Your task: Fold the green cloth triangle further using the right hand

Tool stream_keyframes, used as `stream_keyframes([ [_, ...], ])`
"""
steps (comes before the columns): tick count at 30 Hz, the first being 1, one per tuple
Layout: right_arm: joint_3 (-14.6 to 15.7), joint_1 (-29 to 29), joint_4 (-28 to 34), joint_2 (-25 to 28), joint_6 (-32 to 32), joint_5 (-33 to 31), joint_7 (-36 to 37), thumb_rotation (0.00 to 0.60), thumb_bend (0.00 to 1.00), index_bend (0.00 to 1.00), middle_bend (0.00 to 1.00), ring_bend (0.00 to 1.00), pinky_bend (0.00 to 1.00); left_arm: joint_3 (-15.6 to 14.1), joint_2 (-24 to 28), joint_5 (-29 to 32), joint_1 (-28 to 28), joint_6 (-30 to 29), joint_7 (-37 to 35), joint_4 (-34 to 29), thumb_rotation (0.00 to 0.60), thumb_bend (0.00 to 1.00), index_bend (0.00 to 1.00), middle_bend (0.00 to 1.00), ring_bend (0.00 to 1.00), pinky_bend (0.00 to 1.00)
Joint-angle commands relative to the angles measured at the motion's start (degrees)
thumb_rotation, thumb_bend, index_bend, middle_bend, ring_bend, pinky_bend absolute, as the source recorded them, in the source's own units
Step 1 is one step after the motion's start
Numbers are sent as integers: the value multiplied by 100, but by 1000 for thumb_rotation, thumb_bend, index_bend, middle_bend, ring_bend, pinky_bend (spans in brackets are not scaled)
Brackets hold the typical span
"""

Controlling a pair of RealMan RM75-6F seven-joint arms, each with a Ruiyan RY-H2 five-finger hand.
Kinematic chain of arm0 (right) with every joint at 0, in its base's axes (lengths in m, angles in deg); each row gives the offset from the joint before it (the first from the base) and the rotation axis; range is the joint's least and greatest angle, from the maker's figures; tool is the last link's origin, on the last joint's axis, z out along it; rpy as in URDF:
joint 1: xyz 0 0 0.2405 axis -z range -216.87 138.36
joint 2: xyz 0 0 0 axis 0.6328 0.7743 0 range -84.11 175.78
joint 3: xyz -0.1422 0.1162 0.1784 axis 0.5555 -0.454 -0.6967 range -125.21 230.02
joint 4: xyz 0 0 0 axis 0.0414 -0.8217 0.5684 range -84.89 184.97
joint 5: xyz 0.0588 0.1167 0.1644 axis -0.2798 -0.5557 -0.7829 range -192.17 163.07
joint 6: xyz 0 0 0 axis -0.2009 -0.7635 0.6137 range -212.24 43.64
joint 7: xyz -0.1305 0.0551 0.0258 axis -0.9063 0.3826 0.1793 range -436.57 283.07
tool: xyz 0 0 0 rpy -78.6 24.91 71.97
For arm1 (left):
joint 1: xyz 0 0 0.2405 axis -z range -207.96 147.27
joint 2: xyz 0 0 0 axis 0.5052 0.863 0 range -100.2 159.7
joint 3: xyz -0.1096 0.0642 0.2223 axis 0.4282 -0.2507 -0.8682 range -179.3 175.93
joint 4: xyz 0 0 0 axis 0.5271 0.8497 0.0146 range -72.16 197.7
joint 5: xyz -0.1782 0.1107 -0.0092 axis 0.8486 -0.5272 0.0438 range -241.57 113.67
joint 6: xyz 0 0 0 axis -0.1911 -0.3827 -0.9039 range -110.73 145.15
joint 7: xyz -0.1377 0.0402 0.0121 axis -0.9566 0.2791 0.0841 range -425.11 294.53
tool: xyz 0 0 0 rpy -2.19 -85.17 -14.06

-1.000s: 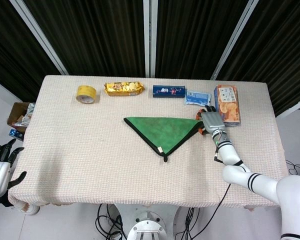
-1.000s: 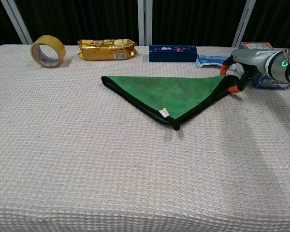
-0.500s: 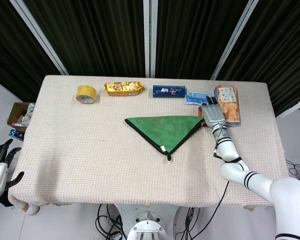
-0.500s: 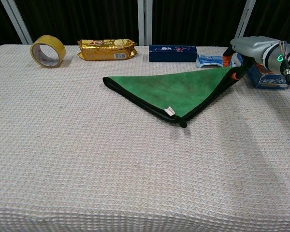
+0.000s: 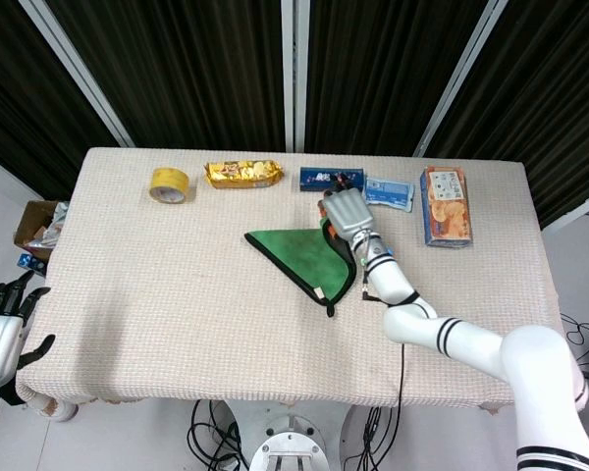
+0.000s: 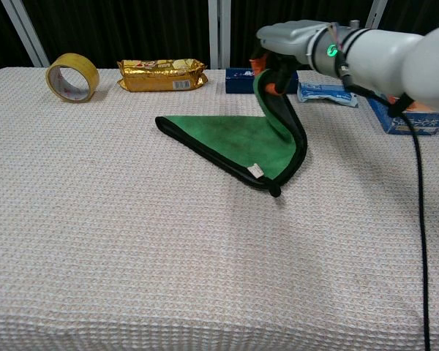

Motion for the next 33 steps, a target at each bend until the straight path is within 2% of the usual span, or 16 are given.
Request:
stream_keyframes([
  [1, -203, -614, -606, -583, 317, -532, -517, 600, 444, 659, 302, 0, 0, 4, 13, 12, -14, -17, -28, 14, 600, 193, 231, 66, 135, 136],
  [8, -293, -1414, -1693, -1423, 667, -1304, -1199, 600, 444, 651, 297, 0, 0, -15, 21, 48, -36, 9, -150, 105, 600, 193, 231, 65, 135, 137],
  [13, -293, -1805, -2380, -1912, 887, -1585, -1565, 600, 443, 622, 289, 0, 0, -30, -8, 73, -58, 22, -259, 190, 600, 194, 230, 65, 135, 137],
  [15, -314, -1938, -2632, -2078, 985, -1705, -1711, 600, 434, 568, 272, 0, 0, -34, -24, 83, -66, 28, -303, 233, 600, 193, 230, 65, 135, 136],
  [18, -381, -2085, -2851, -2240, 1089, -1848, -1857, 600, 363, 331, 218, 0, 0, -38, -38, 95, -78, 29, -366, 285, 600, 194, 230, 65, 135, 136],
  [20, -453, -2147, -2850, -2262, 1132, -1874, -1844, 600, 279, 127, 181, 0, 0, -42, -50, 104, -91, 24, -408, 322, 600, 194, 229, 65, 135, 137],
  [23, -544, -2166, -2702, -2206, 1094, -1809, -1717, 600, 210, 11, 150, 0, 0, -50, -64, 118, -109, 24, -465, 365, 600, 193, 230, 66, 135, 136],
  [28, -623, -2088, -2333, -2025, 919, -1659, -1508, 600, 193, 0, 136, 0, 0, -59, -74, 118, -129, 16, -513, 402, 600, 193, 230, 65, 135, 137],
  [33, -669, -1572, -1295, -1470, 394, -1083, -831, 600, 193, 0, 133, 0, 0, -50, -52, 122, -165, -43, -553, 421, 600, 193, 230, 66, 135, 137],
])
